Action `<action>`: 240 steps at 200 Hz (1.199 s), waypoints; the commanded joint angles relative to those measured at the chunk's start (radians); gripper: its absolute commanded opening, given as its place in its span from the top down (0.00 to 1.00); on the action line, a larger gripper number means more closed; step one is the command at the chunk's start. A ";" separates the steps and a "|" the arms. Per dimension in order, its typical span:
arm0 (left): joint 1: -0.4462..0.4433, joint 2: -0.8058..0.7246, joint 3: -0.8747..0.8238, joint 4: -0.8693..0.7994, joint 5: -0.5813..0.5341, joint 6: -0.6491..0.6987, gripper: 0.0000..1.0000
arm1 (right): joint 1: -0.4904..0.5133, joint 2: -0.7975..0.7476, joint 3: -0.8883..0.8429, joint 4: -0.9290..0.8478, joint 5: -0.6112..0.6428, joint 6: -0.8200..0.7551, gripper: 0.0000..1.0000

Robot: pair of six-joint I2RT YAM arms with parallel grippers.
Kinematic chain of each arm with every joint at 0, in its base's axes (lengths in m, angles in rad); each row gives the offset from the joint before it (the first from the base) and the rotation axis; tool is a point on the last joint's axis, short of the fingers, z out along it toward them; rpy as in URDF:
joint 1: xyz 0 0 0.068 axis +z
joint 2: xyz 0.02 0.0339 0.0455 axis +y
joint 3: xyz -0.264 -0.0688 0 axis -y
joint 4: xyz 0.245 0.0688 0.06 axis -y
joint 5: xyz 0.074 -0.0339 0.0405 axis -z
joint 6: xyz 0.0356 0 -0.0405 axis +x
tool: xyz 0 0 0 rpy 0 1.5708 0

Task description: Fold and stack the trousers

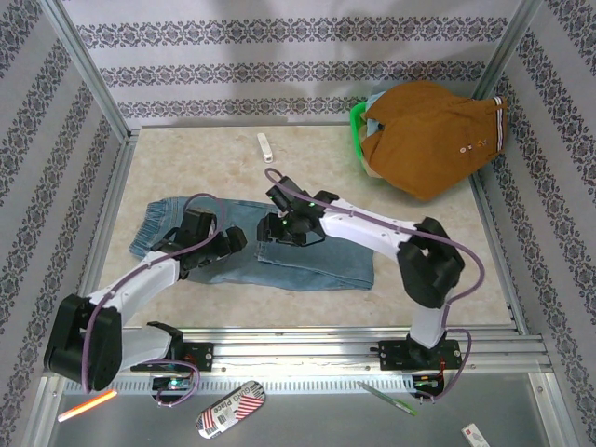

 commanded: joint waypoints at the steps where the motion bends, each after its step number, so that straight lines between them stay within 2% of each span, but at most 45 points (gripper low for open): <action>1: 0.007 -0.051 0.053 -0.087 0.042 0.048 0.12 | -0.069 -0.184 -0.076 -0.043 0.021 -0.066 0.42; 26: -0.035 -0.026 0.102 -0.076 0.045 0.057 0.17 | -0.213 -0.322 -0.219 -0.068 0.004 -0.115 0.42; 57: -0.156 0.100 0.237 -0.082 0.001 0.093 0.21 | -0.418 -0.461 -0.375 -0.099 -0.020 -0.190 0.42; 79: -0.239 0.225 0.347 -0.068 -0.011 0.130 0.20 | -0.566 -0.514 -0.485 -0.091 -0.082 -0.234 0.34; 97: -0.269 0.353 0.432 -0.080 -0.006 0.158 0.19 | -0.638 -0.522 -0.558 -0.067 -0.125 -0.258 0.31; 134: -0.271 0.531 0.480 -0.022 0.049 0.191 0.19 | -0.672 -0.457 -0.630 -0.011 -0.153 -0.287 0.30; 158: -0.269 0.596 0.450 -0.012 0.035 0.198 0.20 | -0.678 -0.393 -0.655 0.025 -0.166 -0.294 0.31; 194: -0.245 0.635 0.329 0.068 0.037 0.159 0.21 | -0.685 -0.318 -0.701 0.090 -0.174 -0.276 0.37; 219: -0.237 0.643 0.267 0.111 0.050 0.141 0.21 | -0.695 -0.326 -0.705 0.096 -0.160 -0.268 0.38; 240: -0.237 0.638 0.243 0.130 0.064 0.134 0.21 | -0.700 -0.329 -0.699 0.108 -0.209 -0.274 0.40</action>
